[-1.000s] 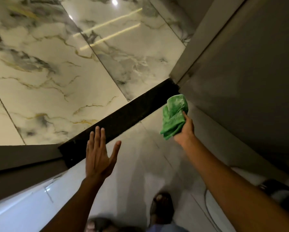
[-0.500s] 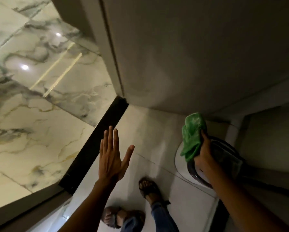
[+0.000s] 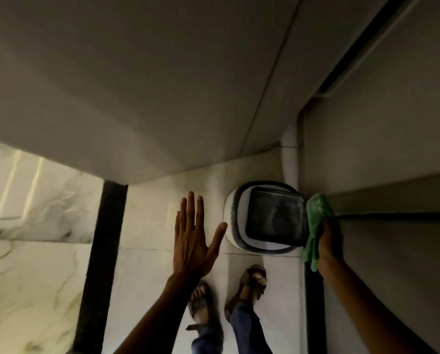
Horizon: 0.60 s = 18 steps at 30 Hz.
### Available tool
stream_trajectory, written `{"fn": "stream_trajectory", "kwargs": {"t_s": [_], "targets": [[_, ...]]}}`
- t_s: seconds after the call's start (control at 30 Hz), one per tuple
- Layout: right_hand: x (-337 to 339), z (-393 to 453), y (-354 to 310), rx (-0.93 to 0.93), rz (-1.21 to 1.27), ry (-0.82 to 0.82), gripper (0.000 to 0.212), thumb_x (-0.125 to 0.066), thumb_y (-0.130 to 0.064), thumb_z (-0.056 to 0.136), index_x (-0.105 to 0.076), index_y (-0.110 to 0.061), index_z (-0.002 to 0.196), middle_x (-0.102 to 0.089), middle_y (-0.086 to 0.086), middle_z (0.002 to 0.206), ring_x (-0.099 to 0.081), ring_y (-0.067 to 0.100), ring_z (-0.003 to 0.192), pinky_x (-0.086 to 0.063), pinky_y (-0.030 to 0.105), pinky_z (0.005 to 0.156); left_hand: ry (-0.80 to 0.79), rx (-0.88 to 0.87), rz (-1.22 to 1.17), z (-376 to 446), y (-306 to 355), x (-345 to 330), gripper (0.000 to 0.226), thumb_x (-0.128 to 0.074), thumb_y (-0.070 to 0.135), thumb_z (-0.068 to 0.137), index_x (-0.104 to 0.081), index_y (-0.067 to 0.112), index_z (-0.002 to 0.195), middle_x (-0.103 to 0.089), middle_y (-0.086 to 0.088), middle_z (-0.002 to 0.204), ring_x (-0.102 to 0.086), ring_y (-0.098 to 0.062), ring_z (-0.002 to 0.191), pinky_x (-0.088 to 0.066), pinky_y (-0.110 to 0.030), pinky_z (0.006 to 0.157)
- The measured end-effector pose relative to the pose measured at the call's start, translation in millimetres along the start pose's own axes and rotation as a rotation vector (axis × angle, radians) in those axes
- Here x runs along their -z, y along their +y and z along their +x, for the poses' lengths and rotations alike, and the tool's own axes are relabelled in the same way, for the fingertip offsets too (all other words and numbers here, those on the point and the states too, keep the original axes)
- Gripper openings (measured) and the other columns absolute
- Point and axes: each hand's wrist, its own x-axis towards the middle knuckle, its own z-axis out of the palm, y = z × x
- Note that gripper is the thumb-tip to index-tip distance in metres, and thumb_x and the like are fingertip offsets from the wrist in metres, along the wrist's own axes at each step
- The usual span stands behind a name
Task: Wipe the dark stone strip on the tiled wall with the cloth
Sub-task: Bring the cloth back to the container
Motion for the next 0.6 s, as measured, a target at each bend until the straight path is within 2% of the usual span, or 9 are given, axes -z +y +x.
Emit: {"fn": "stream_trajectory", "kwargs": {"t_s": [0.1,0.27,0.37,0.43,0.47,0.5,0.57,0.6], "targets": [[9.3,31.9,12.0,0.071,-0.084,0.08,0.053,-0.036,-0.029,0.12,-0.042,-0.002,0.166,-0.048,0.026,0.166,-0.05,0.041,0.151,-0.039,0.044,0.123,-0.073,-0.03,0.012,18.2,17.2,-43.9,0.092,-0.028,0.079,0.108,0.005,0.03,0.179,0.015,0.007,0.188,0.014,-0.018,0.175,-0.001,-0.047,0.14],[6.0,81.0,34.1,0.23,-0.274,0.092,0.053,-0.04,-0.032,0.119,-0.044,-0.005,0.166,-0.051,0.025,0.165,-0.053,0.043,0.148,-0.042,0.047,0.121,-0.161,-0.071,0.008,50.9,35.5,-129.2,0.094,-0.024,0.08,0.107,0.002,0.027,0.179,0.017,0.005,0.188,0.016,-0.017,0.174,0.003,-0.045,0.141],[-10.8,110.0,51.9,0.447,-0.325,0.062,0.046,-0.044,-0.023,0.118,-0.054,-0.004,0.158,-0.062,0.023,0.154,-0.063,0.039,0.138,-0.051,0.041,0.111,-0.203,-0.096,0.022,67.8,42.3,-184.3,0.095,-0.022,0.079,0.107,-0.002,0.022,0.18,0.009,0.0,0.189,0.011,-0.02,0.175,-0.001,-0.047,0.143],[-24.0,129.4,67.0,0.63,-0.369,0.006,0.041,-0.049,-0.016,0.116,-0.058,-0.007,0.155,-0.065,0.015,0.154,-0.064,0.029,0.14,-0.05,0.033,0.113,-0.244,-0.115,0.043,78.2,42.7,-218.9,0.099,-0.021,0.081,0.105,-0.005,0.017,0.179,0.005,-0.004,0.189,0.008,-0.022,0.176,-0.004,-0.049,0.143],[-31.0,139.8,78.0,0.72,-0.416,-0.018,0.041,-0.051,-0.014,0.115,-0.058,-0.01,0.155,-0.065,0.012,0.155,-0.063,0.024,0.143,-0.05,0.035,0.117,-0.265,-0.124,0.058,82.3,40.7,-235.2,0.101,-0.019,0.082,0.104,-0.006,0.016,0.179,0.003,-0.005,0.189,0.007,-0.022,0.175,-0.004,-0.049,0.143],[-37.0,148.2,89.0,0.787,-0.488,-0.009,0.042,-0.054,-0.015,0.114,-0.059,-0.011,0.155,-0.064,0.011,0.158,-0.06,0.025,0.146,-0.051,0.044,0.119,-0.278,-0.144,0.076,86.0,38.8,-247.3,0.103,-0.018,0.084,0.104,-0.005,0.014,0.179,0.003,-0.006,0.189,0.006,-0.021,0.175,-0.004,-0.049,0.143],[-47.1,163.9,113.4,0.797,-0.676,0.01,0.047,-0.055,-0.024,0.113,-0.055,-0.015,0.16,-0.056,0.012,0.165,-0.053,0.035,0.154,-0.048,0.061,0.118,-0.312,-0.18,0.108,89.9,30.8,-272.1,0.106,-0.018,0.085,0.103,-0.003,0.013,0.179,0.004,-0.006,0.189,0.005,-0.022,0.176,-0.003,-0.048,0.143],[-50.5,169.6,126.7,0.804,-0.785,0.008,0.052,-0.052,-0.03,0.114,-0.051,-0.016,0.164,-0.049,0.012,0.171,-0.045,0.038,0.16,-0.044,0.064,0.122,-0.332,-0.187,0.117,91.6,24.5,-283.2,0.106,-0.017,0.086,0.103,-0.002,0.013,0.179,0.005,-0.007,0.189,0.004,-0.022,0.176,-0.002,-0.048,0.143]]}}
